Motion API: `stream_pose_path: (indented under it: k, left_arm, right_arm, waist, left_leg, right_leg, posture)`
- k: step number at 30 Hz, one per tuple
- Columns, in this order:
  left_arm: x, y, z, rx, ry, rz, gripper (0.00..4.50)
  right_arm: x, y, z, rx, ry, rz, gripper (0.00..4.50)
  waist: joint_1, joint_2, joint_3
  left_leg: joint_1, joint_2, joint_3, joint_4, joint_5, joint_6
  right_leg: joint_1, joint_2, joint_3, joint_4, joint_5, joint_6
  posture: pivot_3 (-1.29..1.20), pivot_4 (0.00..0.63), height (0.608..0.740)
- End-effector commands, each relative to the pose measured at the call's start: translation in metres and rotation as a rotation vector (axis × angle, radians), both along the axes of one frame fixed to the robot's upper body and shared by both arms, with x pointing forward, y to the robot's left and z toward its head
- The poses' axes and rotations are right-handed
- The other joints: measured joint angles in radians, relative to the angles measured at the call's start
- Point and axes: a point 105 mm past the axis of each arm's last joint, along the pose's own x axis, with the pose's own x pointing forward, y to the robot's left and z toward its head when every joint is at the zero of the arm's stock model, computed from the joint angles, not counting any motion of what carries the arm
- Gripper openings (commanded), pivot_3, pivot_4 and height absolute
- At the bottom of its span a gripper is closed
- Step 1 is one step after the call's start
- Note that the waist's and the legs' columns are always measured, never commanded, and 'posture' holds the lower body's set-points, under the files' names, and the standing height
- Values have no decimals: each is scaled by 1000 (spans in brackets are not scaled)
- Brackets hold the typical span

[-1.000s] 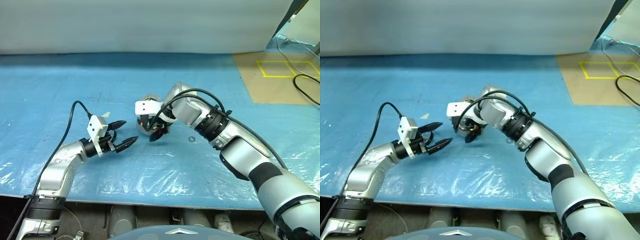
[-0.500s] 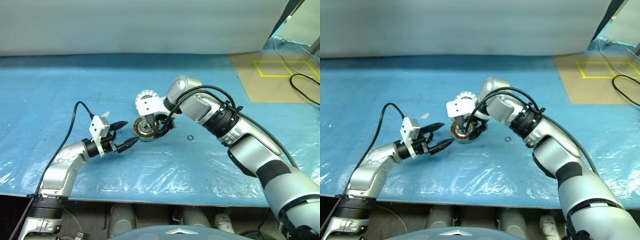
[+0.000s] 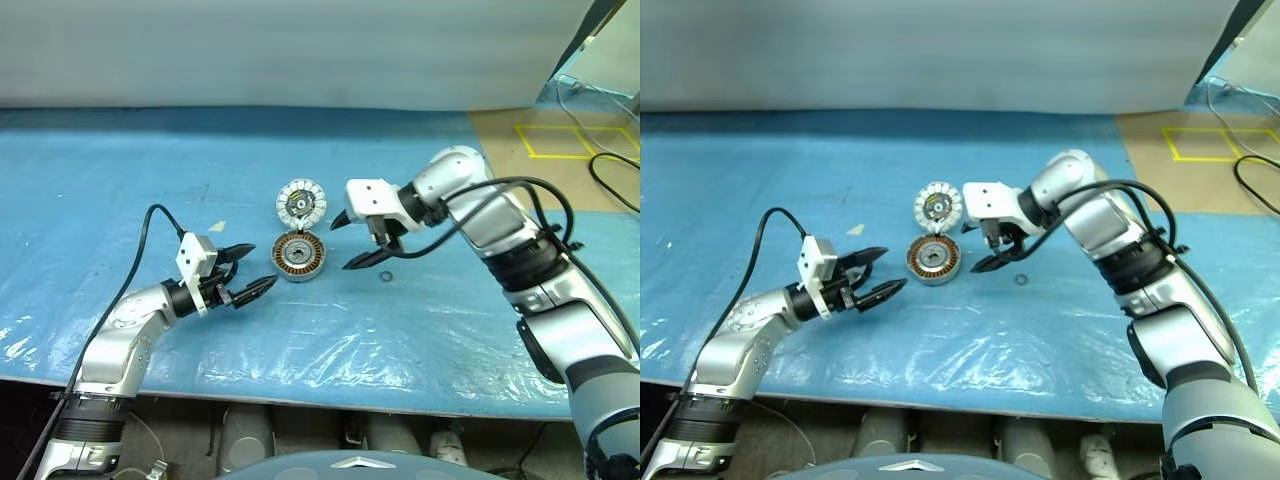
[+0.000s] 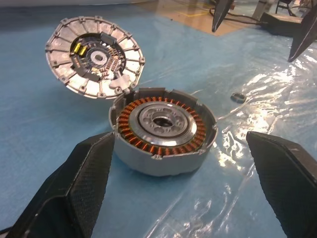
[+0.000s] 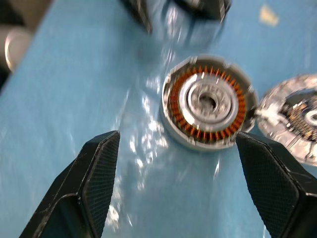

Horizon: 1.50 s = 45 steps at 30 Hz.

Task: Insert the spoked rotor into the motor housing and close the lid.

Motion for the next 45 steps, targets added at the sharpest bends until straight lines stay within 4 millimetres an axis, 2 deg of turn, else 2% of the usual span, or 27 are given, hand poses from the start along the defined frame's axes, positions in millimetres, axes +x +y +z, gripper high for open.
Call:
stream_pose_path:
  k: [1,6,10,13,17,23,31,34,39,42,45]
  left_arm:
    - [-5,-2,14,-17,-39,-19,4500]
    - [-1,-6,19,-16,-33,-49,4500]
    - [4,-12,23,-8,-36,-81,4500]
    - [7,-14,25,-1,-39,-100,4500]
    - [11,-18,27,-1,-41,-118,4500]
    - [11,-23,25,1,-34,-134,4500]
    - [10,-21,22,5,-26,-130,4500]
    - [9,-22,22,5,-26,-130,4500]
    - [8,-23,24,6,-28,-131,4500]
    - [7,-22,25,9,-26,-131,4500]
    - [8,-21,25,13,-28,-126,4500]
  right_arm:
    - [-3,-19,16,208,-75,-161,3923]
    - [-8,-46,-9,413,-36,-463,3923]
    - [-9,-64,-39,456,-74,-679,3923]
    - [-11,-70,-61,398,-153,-738,3923]
    - [-10,-75,-79,419,-157,-835,3923]
    - [-13,-83,-107,385,-134,-868,3923]
    - [-15,-85,-130,370,-72,-882,3923]
    - [-16,-83,-140,359,-51,-883,3923]
    - [-23,-66,-149,357,-3,-846,3923]
    - [-25,-60,-150,357,3,-835,3364]
    - [-25,-59,-154,351,24,-857,2458]
  waist:
    - [3,0,0]
    - [7,0,0]
    - [3,0,0]
    - [2,1,0]
    - [0,1,0]
    - [1,1,0]
    - [0,1,0]
    - [0,1,0]
    - [-1,1,0]
    - [-2,1,0]
    - [-1,1,0]
  left_leg:
    - [1,0,0,0,0,-1]
    - [4,0,0,0,-1,-2]
    - [6,-1,0,-1,-1,-1]
    - [7,-1,0,-2,-1,-2]
    - [7,-1,0,-3,-1,-2]
    - [7,-2,0,-3,-1,-2]
    - [7,-2,0,-3,-1,-2]
    - [8,-2,0,-3,-1,-1]
    - [11,-2,0,-4,-1,-1]
    - [13,-2,0,-5,-1,-1]
    - [13,-2,-1,-6,-1,-1]
  right_leg:
    - [0,0,0,0,-1,-2]
    - [5,0,0,-3,-2,-2]
    - [9,0,1,-7,0,0]
    - [10,0,1,-8,0,0]
    - [10,0,1,-9,0,1]
    - [10,-1,0,-10,-1,1]
    - [11,-1,0,-10,-1,1]
    - [12,-1,0,-10,-1,1]
    - [14,-1,0,-10,-1,1]
    - [15,-1,0,-11,-1,1]
    - [16,-1,0,-12,-1,1]
  posture:
    - [0,150,740]
    - [0,150,740]
    - [0,150,740]
    - [0,150,740]
    - [0,150,740]
    - [0,150,740]
    - [0,150,740]
    - [0,150,740]
    - [0,150,740]
    - [0,150,740]
    - [0,150,740]
